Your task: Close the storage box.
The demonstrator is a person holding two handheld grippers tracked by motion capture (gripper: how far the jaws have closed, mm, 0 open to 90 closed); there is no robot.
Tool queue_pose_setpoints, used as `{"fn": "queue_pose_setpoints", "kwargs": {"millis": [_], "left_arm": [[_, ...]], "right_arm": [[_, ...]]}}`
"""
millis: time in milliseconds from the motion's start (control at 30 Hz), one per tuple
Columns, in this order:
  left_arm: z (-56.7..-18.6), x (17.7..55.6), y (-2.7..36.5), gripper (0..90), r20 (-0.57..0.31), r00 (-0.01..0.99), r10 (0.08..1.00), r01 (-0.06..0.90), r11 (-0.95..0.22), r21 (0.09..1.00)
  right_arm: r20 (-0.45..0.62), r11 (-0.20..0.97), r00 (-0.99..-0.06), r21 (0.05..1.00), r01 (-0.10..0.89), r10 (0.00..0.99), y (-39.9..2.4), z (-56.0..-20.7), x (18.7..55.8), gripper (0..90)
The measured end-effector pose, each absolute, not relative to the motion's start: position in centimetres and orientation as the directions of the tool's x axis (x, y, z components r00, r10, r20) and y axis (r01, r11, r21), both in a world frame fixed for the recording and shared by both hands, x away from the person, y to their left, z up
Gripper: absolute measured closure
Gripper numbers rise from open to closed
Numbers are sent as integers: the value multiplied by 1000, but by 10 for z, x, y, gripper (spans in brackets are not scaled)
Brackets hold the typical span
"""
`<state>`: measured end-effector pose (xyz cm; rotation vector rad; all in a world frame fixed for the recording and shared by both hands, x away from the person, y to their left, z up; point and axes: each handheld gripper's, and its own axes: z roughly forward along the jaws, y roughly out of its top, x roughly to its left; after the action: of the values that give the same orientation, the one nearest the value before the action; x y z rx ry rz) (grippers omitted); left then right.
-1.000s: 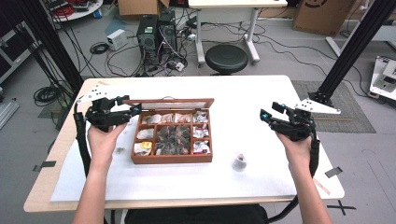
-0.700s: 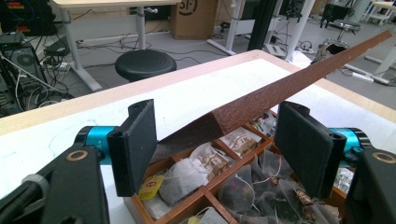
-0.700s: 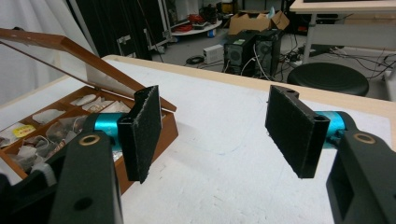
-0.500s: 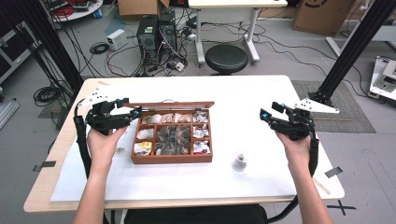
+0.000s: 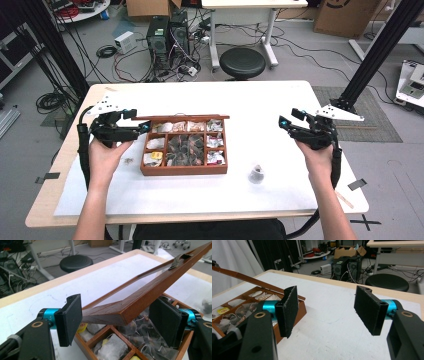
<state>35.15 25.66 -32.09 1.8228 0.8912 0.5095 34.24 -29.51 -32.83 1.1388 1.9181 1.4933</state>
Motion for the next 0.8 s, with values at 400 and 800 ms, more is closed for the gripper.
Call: {"fn": "queue_pose_setpoints", "kwargs": {"millis": [400, 800], "left_arm": [[-324, 345, 254, 271, -148, 529, 836, 441, -122, 889], [-331, 343, 258, 316, -272, 523, 808, 501, -33, 865]], "right_arm": [[134, 66, -554, 943, 325, 821, -296, -327, 342, 370], [123, 63, -548, 949, 309, 828, -297, -325, 341, 373]]}}
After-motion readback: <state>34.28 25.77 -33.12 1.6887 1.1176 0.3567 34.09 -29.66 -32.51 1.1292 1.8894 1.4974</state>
